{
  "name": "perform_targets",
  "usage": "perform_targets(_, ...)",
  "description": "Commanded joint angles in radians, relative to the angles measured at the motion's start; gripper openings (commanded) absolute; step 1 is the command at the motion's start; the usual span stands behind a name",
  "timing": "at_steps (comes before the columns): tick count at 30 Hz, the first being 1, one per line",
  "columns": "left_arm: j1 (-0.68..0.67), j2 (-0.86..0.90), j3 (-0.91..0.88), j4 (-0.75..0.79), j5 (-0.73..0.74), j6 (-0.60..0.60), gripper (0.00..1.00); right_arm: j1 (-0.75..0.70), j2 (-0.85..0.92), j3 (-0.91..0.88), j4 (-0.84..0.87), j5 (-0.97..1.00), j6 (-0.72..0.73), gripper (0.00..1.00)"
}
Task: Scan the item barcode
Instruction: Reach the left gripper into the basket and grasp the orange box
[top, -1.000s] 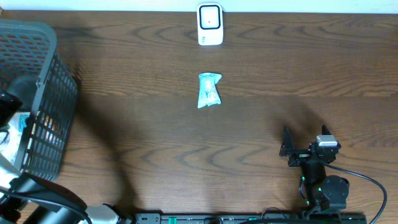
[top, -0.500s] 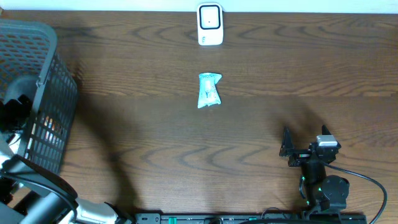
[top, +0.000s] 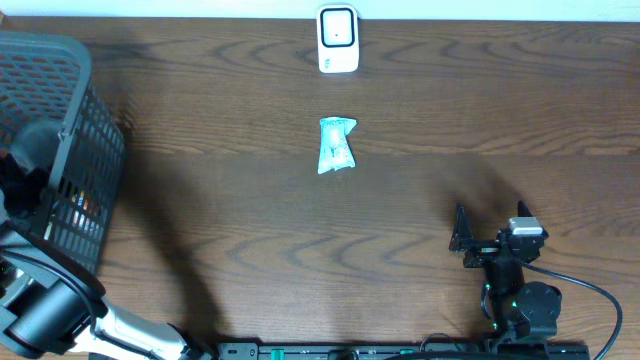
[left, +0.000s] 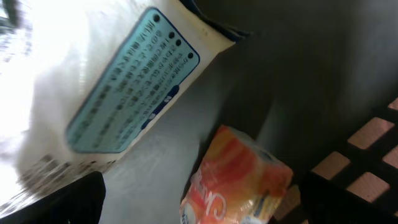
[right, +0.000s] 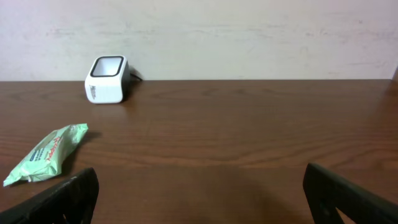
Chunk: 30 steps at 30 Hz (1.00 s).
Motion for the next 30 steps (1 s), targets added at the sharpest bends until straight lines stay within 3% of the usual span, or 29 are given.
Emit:
perform_targets(1,-0.001,0.016,0.001,-0.006,0.046,0.030,0.98,-0.006,-0.002,-0.002,-0.004,0.001,0.007,0.99)
perform_targets(3,-0.001,0.021,0.001,-0.006,0.082,0.054,0.96,-0.006,-0.002,-0.002,-0.004,0.001,0.007,0.99)
perform_targets(7,-0.002,0.026,0.001,0.002,0.096,0.062,0.74,-0.006,-0.002,-0.002,-0.004,0.001,0.007,0.99)
perform_targets(11,-0.001,0.046,0.001,0.002,0.093,0.061,0.73,-0.006,-0.002,-0.002,-0.004,0.001,0.007,0.99)
perform_targets(14,-0.001,0.063,-0.002,0.001,0.093,0.061,0.65,-0.006,-0.002,-0.002,-0.004,0.001,0.007,0.99)
perform_targets(18,-0.001,0.073,-0.008,-0.002,0.093,0.061,0.62,-0.006,-0.002,-0.002,-0.004,0.001,0.007,0.99)
perform_targets(23,-0.001,0.072,0.002,0.013,0.093,0.049,0.21,-0.006,-0.002,-0.002,-0.004,0.001,0.007,0.99)
perform_targets(27,-0.001,0.063,0.064,0.005,0.094,-0.063,0.08,-0.006,-0.002,-0.002,-0.004,0.001,0.007,0.99)
perform_targets(30,-0.001,0.022,0.123,0.007,0.146,-0.154,0.08,-0.006,-0.002,-0.002,-0.004,0.001,0.007,0.99)
